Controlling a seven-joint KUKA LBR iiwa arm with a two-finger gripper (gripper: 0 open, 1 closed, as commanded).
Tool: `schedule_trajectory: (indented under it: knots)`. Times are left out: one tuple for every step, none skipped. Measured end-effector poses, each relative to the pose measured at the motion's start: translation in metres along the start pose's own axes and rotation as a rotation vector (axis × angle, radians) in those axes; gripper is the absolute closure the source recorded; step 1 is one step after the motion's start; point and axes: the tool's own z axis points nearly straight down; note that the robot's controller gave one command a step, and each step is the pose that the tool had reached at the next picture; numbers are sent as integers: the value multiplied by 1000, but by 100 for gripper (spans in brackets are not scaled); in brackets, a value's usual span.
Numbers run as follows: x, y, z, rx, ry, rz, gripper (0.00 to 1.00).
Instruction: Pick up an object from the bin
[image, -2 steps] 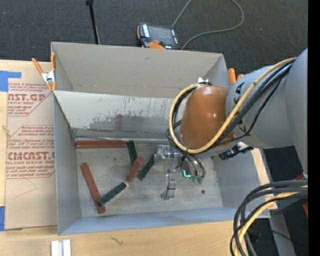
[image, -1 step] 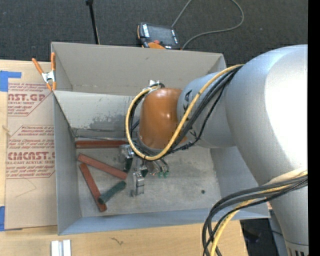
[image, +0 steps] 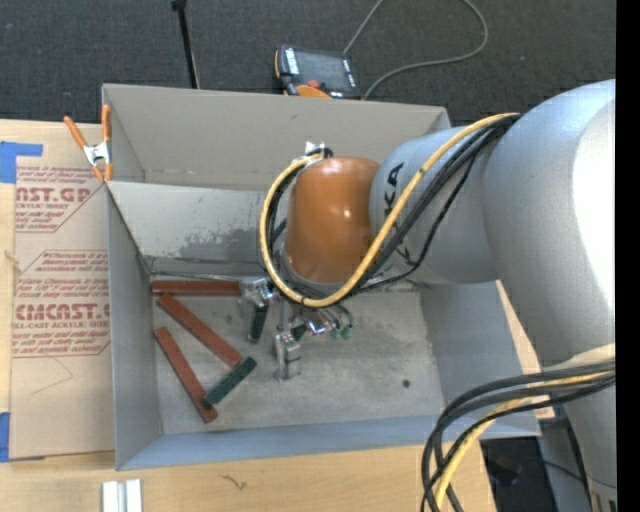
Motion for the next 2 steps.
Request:
schedule_trajectory:
  knots:
    - [-3,-16,1,0,2,-104,0]
    - [-11,-20,30,-1,-2,-233,0]
